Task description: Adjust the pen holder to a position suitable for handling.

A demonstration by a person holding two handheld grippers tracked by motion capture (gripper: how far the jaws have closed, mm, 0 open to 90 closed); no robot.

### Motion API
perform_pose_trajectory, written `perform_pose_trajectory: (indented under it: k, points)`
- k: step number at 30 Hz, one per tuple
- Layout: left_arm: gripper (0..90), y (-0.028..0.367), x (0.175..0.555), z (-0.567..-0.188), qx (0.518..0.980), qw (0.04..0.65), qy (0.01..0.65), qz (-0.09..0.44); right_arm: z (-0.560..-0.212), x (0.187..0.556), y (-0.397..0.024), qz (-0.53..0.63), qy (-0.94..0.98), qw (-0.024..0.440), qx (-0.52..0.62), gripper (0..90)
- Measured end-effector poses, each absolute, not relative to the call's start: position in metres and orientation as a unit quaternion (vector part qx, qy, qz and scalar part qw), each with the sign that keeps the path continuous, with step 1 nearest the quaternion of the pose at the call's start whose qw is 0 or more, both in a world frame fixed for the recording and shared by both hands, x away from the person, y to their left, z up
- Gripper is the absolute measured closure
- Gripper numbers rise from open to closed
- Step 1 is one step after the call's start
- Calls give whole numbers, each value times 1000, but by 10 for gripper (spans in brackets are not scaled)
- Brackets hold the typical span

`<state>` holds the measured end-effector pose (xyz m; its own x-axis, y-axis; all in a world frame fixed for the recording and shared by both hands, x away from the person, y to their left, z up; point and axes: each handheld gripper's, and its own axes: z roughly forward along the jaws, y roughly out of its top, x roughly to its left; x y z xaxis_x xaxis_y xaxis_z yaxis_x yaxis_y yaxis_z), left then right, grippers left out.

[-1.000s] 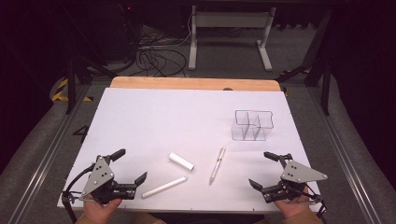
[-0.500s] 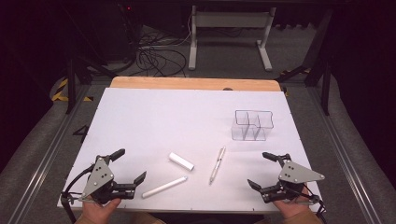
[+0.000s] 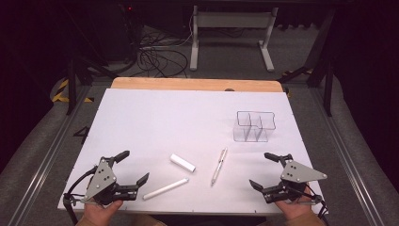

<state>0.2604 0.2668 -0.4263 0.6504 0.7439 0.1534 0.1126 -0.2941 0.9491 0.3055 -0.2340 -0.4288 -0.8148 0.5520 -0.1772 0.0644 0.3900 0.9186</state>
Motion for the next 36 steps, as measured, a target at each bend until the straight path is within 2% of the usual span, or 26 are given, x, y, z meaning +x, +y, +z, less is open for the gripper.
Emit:
perform_pose_trajectory:
  k: [7, 36]
  points:
    - [70, 265, 262, -428, 747, 518, 292, 298, -423, 314, -235, 510, 806, 228, 195, 31]
    - [70, 263, 263, -430, 751, 510, 298, 297, -393, 342, -237, 498, 812, 229, 201, 40]
